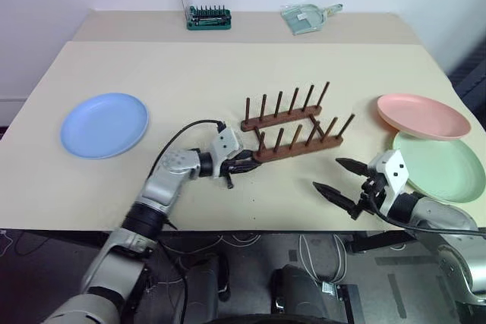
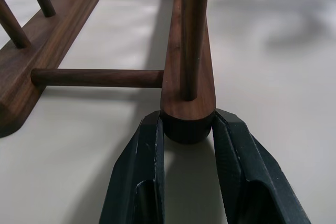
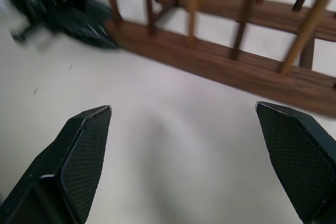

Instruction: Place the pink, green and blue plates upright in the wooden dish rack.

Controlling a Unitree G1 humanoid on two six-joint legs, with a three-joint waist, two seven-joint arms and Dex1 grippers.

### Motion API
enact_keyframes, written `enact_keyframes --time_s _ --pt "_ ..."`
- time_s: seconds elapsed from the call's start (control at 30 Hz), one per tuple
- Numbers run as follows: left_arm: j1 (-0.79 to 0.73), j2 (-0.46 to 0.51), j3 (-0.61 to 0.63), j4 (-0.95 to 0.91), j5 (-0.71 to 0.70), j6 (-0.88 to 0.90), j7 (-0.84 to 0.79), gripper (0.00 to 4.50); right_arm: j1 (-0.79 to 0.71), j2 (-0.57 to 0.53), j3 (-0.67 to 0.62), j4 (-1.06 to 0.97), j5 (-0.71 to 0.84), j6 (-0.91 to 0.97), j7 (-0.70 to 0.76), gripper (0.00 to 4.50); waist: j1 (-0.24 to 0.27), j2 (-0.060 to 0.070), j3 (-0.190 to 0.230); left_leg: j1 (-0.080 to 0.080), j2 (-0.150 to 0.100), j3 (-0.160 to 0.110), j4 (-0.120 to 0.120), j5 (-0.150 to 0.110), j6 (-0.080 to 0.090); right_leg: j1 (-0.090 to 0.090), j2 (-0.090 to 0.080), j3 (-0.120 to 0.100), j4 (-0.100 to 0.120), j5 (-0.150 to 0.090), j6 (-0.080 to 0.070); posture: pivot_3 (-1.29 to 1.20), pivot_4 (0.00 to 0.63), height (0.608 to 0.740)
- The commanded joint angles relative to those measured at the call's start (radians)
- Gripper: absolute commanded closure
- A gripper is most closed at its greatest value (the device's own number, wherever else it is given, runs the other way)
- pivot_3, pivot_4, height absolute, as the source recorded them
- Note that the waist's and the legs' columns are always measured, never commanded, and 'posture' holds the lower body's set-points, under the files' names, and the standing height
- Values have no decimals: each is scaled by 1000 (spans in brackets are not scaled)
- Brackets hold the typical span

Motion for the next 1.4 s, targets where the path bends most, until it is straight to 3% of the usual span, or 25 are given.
enact_keyframes --time_s 0.03,0.27,0.5,0.57,0.6,0.67,0.9,1.17,1.4 --pt "-40 14 -2 30 -22 -53 -105 3810 11 3 -2 -46 -6 -13 -6 0 3 0 0 0 0 0 0 0 0 -1 0 0 0 0 0 0 150 736" --pt "-66 7 17 144 2 -116 -115 3810 41 16 -4 -76 -16 -15 -39 0 4 0 0 -1 0 0 0 -1 2 1 0 0 0 0 0 0 150 736" --pt "-15 43 61 107 7 -90 -48 262 65 -13 -21 -90 -16 3 -37 0 -5 0 0 -1 0 0 0 -2 4 2 0 0 1 0 0 0 150 736" --pt "11 62 81 68 -11 -48 -38 75 74 -28 -26 -88 -23 6 -31 0 -8 0 0 0 0 0 0 -2 4 3 0 0 1 0 0 0 150 736" --pt "33 77 95 33 -26 -33 -41 186 75 -38 -27 -81 -27 13 -29 250 -12 0 0 0 0 0 0 -2 4 3 0 0 1 0 0 0 150 736" --pt "78 110 116 -43 -68 21 -68 898 76 -54 -24 -66 -43 18 -27 847 -22 0 0 0 0 0 0 -2 4 3 0 0 1 0 0 0 150 736" --pt "168 158 83 -232 -122 123 -139 4493 51 -68 15 -18 -115 18 -41 4443 -16 0 0 0 0 -1 0 -1 2 0 0 0 1 0 0 0 150 736" --pt "154 80 17 -249 -31 120 -11 4493 -25 -52 85 47 -216 11 -85 4443 -19 0 0 0 0 -1 0 -1 2 0 0 0 1 0 0 0 150 736" --pt "150 -10 34 -216 22 82 155 4493 -159 -8 153 192 -331 -62 -153 4443 -20 0 0 0 0 -1 1 0 0 3 0 0 2 0 0 0 150 736"
